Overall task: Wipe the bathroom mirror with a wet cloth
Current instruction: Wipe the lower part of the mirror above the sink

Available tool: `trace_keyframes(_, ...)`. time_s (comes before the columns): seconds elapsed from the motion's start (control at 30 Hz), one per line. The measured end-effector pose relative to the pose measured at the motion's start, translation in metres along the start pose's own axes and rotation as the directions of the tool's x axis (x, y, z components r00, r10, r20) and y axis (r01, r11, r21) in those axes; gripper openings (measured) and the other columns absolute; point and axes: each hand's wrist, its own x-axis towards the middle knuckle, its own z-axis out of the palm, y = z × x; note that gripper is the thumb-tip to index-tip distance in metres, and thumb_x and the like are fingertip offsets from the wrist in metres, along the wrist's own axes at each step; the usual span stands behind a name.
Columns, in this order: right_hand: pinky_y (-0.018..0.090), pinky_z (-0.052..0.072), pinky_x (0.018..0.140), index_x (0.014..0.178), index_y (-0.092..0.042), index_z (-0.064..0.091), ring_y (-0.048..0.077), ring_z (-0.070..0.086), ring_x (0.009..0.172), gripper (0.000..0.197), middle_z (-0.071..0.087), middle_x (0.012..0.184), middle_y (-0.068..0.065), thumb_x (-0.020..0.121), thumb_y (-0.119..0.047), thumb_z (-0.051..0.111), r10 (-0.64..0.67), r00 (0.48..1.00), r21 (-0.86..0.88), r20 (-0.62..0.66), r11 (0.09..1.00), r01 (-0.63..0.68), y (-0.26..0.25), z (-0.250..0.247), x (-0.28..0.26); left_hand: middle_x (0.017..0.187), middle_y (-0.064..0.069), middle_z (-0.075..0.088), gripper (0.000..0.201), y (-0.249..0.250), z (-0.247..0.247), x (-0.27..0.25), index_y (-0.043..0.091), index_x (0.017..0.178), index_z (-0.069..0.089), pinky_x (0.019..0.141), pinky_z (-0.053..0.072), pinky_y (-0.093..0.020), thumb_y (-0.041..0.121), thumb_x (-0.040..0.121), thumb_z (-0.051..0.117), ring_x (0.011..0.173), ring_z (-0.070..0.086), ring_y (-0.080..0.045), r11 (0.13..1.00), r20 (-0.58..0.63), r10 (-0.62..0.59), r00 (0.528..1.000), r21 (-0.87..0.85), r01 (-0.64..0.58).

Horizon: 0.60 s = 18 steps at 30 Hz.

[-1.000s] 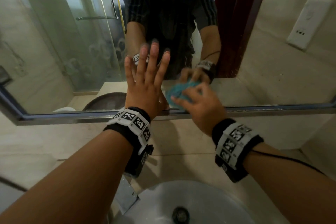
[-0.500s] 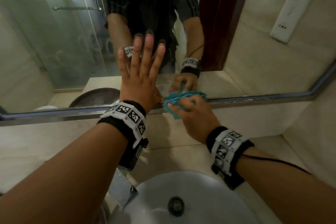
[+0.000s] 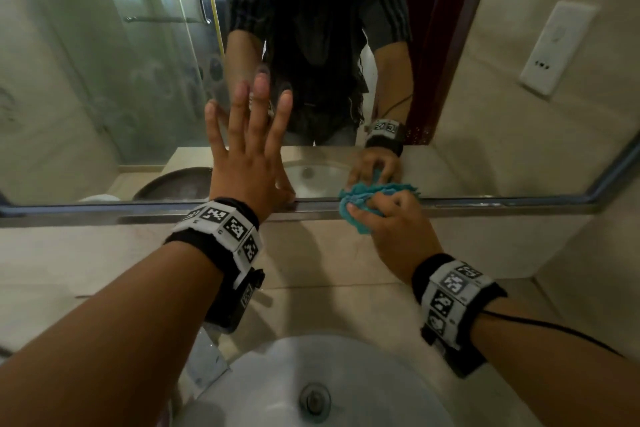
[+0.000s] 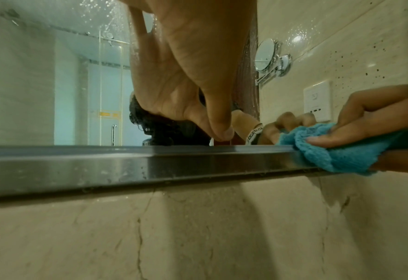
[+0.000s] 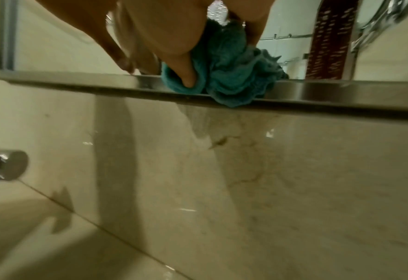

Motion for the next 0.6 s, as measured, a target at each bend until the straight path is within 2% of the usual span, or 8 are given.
trace_keyframes(0.07,0.037,0.050,0.065,0.106,-0.019,0.070,0.030,0.056,0.073,0.029,0.065,0.093,0.008,0.079,-0.010,0.064,0.028,0.999,0.093,0.017,0.995,-0.029,-0.027,0.004,0.018,0.152,-0.012,-0.012,0.155,0.001,0.000,-0.001,0.019,0.142,-0.030,0.109,-0.003,-0.059,0.068,0.043,0.079,0.139,-0.008,-0.035,1.000,0.001,-0.012,1.000,0.006,0.012)
trace_keyframes(0.1,0.037,0.050,0.066,0.108,-0.020,0.070,0.030,0.055,0.076,0.029,0.065,0.097,0.008,0.079,-0.013,0.066,0.047,0.997,0.142,0.059,0.988,-0.055,-0.040,0.006,0.027,0.152,-0.013,-0.011,0.154,0.002,0.001,-0.001,0.019,0.142,-0.030,0.109,-0.002,-0.059,0.069,0.044,0.078,0.139,-0.007,-0.036,1.000,-0.003,-0.012,1.000,0.008,0.012)
trace_keyframes(0.2,0.040,0.050,0.067,0.112,-0.017,0.067,0.034,0.053,0.076,0.047,0.063,0.104,0.009,0.068,-0.008,0.077,0.022,0.991,0.145,0.134,0.989,-0.042,-0.052,0.007,0.041,0.151,-0.015,-0.011,0.151,0.001,0.002,-0.002,0.017,0.142,-0.029,0.109,-0.002,-0.059,0.072,0.047,0.074,0.139,-0.007,-0.037,0.999,-0.002,-0.008,1.000,0.036,0.008)
trace_keyframes(0.27,0.041,0.052,0.062,0.108,-0.015,0.068,0.032,0.052,0.070,0.046,0.064,0.099,0.009,0.065,-0.005,0.078,0.012,0.996,0.155,0.090,0.988,-0.026,-0.040,0.004,0.035,0.151,-0.014,-0.013,0.151,0.001,0.001,-0.003,0.018,0.141,-0.031,0.109,-0.003,-0.059,0.071,0.047,0.074,0.138,-0.008,-0.036,0.999,0.003,-0.007,1.000,0.031,0.007)
trace_keyframes(0.37,0.039,0.049,0.058,0.106,-0.015,0.068,0.028,0.049,0.066,0.032,0.064,0.094,0.007,0.074,-0.006,0.069,0.008,1.000,0.105,0.019,0.994,-0.010,-0.010,0.003,0.016,0.151,-0.014,-0.010,0.152,0.001,0.000,-0.003,0.018,0.142,-0.029,0.109,-0.001,-0.059,0.067,0.046,0.078,0.138,-0.006,-0.037,1.000,-0.009,-0.009,1.000,0.011,0.010)
trace_keyframes(0.43,0.037,0.048,0.058,0.104,-0.015,0.069,0.026,0.048,0.065,0.034,0.065,0.090,0.007,0.072,-0.005,0.073,0.032,0.999,0.054,0.000,0.998,-0.032,0.001,0.000,0.008,0.151,-0.012,-0.012,0.154,0.000,0.001,-0.003,0.019,0.140,-0.032,0.109,-0.001,-0.059,0.066,0.045,0.079,0.138,-0.007,-0.037,1.000,-0.003,-0.012,1.000,0.007,0.012)
trace_keyframes(0.53,0.036,0.050,0.058,0.100,-0.013,0.070,0.028,0.050,0.064,0.034,0.066,0.089,0.009,0.067,-0.007,0.076,0.090,0.995,0.027,-0.043,0.996,-0.089,-0.013,0.003,0.010,0.151,-0.011,-0.014,0.156,0.001,0.002,-0.003,0.020,0.139,-0.034,0.109,-0.004,-0.058,0.066,0.044,0.080,0.138,-0.009,-0.035,1.000,0.005,-0.006,1.000,-0.009,0.006)
trace_keyframes(0.6,0.039,0.053,0.063,0.102,-0.013,0.070,0.031,0.054,0.068,0.039,0.066,0.094,0.009,0.064,-0.011,0.079,0.084,0.996,0.052,-0.042,0.995,-0.082,-0.028,0.005,0.016,0.151,-0.011,-0.015,0.155,0.001,0.001,-0.003,0.020,0.140,-0.034,0.110,-0.004,-0.058,0.068,0.044,0.078,0.138,-0.010,-0.035,1.000,0.008,-0.013,1.000,0.001,0.013)
